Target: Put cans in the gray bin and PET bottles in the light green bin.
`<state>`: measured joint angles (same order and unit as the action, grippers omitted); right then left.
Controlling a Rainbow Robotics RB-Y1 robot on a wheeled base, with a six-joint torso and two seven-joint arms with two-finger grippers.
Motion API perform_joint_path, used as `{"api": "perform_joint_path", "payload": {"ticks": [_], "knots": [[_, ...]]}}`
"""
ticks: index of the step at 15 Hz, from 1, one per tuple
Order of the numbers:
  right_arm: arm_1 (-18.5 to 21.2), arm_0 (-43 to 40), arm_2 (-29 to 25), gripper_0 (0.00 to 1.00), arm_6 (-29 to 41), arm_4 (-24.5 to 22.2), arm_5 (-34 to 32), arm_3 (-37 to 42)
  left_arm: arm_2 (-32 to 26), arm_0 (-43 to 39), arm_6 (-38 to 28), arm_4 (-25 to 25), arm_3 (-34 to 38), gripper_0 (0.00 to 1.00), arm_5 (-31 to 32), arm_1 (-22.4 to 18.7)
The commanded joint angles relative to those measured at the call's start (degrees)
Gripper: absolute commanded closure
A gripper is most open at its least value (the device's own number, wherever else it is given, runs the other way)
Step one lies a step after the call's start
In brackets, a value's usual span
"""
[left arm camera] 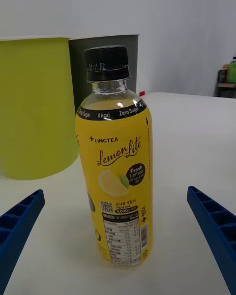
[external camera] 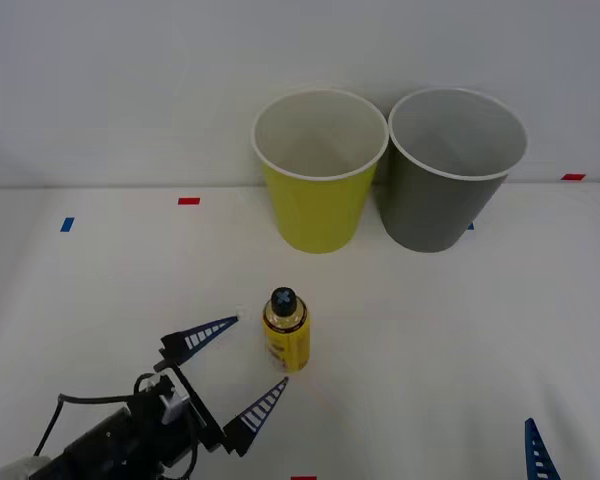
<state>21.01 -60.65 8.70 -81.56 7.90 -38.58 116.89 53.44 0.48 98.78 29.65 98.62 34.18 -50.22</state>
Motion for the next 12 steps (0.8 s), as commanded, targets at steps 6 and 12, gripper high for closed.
{"api": "perform_joint_path", "payload": {"ticks": [6, 12], "knots": [[0.0, 0.0, 0.0, 0.00, 0.0, 0.0, 0.0, 0.0, 0.0, 5.0, 0.0, -0.2, 0.0, 0.00, -6.7, 5.1], [0.0, 0.0, 0.0, 0.00, 0.0, 0.0, 0.0, 0.0, 0.0, 7.1, -0.3, 0.3, 0.0, 0.00, -9.7, 7.5]]}}
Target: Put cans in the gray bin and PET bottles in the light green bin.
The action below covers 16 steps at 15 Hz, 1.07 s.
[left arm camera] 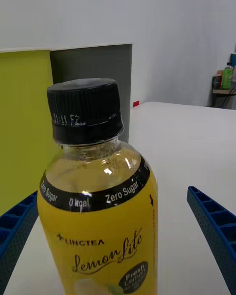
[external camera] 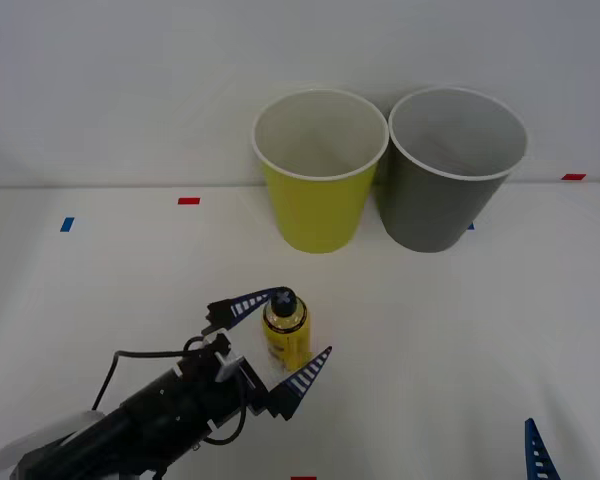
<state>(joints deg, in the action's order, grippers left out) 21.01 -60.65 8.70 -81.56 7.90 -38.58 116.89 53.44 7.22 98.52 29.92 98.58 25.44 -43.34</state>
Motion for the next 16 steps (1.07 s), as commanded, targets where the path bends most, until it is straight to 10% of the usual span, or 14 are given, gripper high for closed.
{"api": "perform_joint_path", "payload": {"ticks": [1, 6, 7, 8, 9, 16], "knots": [[0.0, 0.0, 0.0, 0.00, 0.0, 0.0, 0.0, 0.0, 0.0, 0.7, -0.1, 0.1, 0.0, 0.00, -1.5, 0.8], [0.0, 0.0, 0.0, 0.00, 0.0, 0.0, 0.0, 0.0, 0.0, 1.7, -0.3, 0.5, -0.1, 0.00, -2.9, 1.4], [0.0, 0.0, 0.0, 0.00, 0.0, 0.0, 0.0, 0.0, 0.0, 1.7, -0.3, 0.6, -0.1, 0.26, -2.8, 1.4], [0.0, 0.0, 0.0, 0.00, 0.0, 0.0, 0.0, 0.0, 0.0, 1.7, -0.3, 0.5, -0.1, 0.81, -2.8, 1.5], [0.0, 0.0, 0.0, 0.00, 0.0, 0.0, 0.0, 0.0, 0.0, 1.7, -0.3, 0.5, -0.1, 0.91, -2.8, 1.5], [0.0, 0.0, 0.0, 0.00, 0.0, 0.0, 0.0, 0.0, 0.0, 1.8, -0.3, 0.0, 0.0, 0.98, -2.8, 1.7]]}}
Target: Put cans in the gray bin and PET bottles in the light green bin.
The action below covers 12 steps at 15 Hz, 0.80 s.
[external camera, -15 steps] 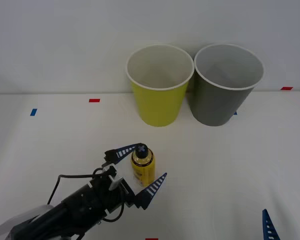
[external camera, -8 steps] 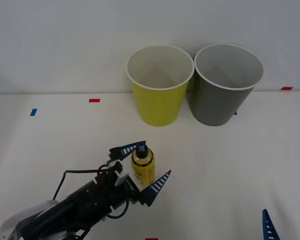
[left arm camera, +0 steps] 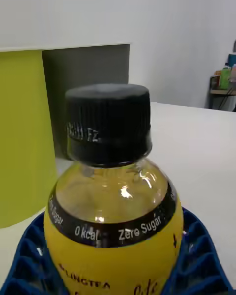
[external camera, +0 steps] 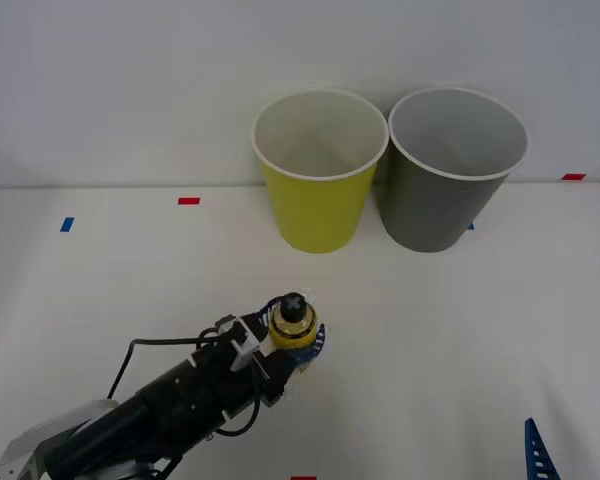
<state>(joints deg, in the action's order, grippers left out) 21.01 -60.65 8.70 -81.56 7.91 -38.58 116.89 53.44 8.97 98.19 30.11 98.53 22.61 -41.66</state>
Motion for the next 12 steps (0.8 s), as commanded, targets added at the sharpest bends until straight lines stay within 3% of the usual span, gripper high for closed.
{"api": "perform_joint_path", "payload": {"ticks": [1, 3, 7, 9, 12], "knots": [[0.0, 0.0, 0.0, 0.00, 0.0, 0.0, 0.0, 0.0, 0.0, 0.1, 0.0, -0.2, 0.1, 0.99, 0.1, 0.0], [0.0, 0.0, 0.0, 0.00, 0.0, 0.0, 0.0, 0.0, 0.0, 0.0, 0.0, 0.0, 1.6, 1.00, -0.7, -0.6], [0.0, 0.0, 0.0, 0.00, 0.0, 0.0, 0.0, 0.0, -4.0, -0.1, -0.9, 1.0, 11.2, 1.00, -12.1, -3.8], [0.0, 0.0, 0.0, 0.00, 0.0, 0.0, 0.0, 0.0, -10.3, -2.8, -1.2, 1.1, 19.2, 1.00, -23.0, -3.5], [0.0, 0.0, 0.0, 0.00, 0.0, 0.0, 0.0, 0.0, -22.9, -11.1, -0.7, 1.2, 36.7, 1.00, -47.0, 0.3]]}}
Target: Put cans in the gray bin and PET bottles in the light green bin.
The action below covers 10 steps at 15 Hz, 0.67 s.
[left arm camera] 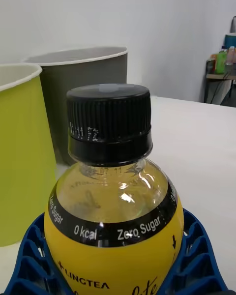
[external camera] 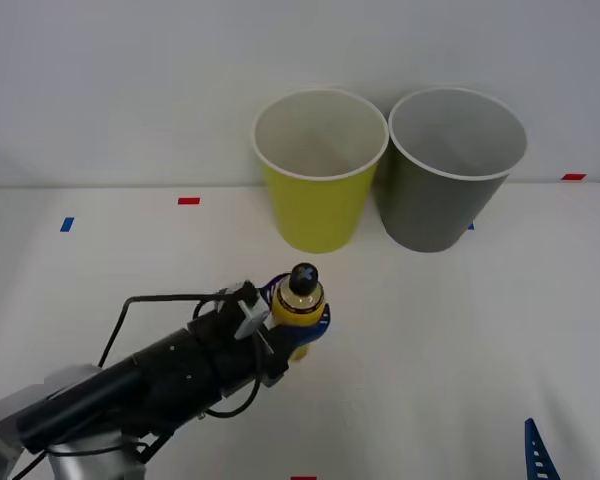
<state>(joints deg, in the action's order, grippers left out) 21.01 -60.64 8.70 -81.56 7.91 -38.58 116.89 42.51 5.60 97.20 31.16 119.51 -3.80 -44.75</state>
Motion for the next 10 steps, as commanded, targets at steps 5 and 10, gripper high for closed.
{"api": "perform_joint_path", "payload": {"ticks": [5, 10], "knots": [[0.0, 0.0, 0.0, 0.00, 0.0, 0.0, 0.0, 0.0, -20.3, -7.9, 2.1, 2.1, 21.7, 1.00, -27.8, 4.8], [0.0, 0.0, 0.0, 0.00, 0.0, 0.0, 0.0, 0.0, -34.1, -7.2, 3.5, 14.6, 30.0, 1.00, -42.4, 8.6]]}}
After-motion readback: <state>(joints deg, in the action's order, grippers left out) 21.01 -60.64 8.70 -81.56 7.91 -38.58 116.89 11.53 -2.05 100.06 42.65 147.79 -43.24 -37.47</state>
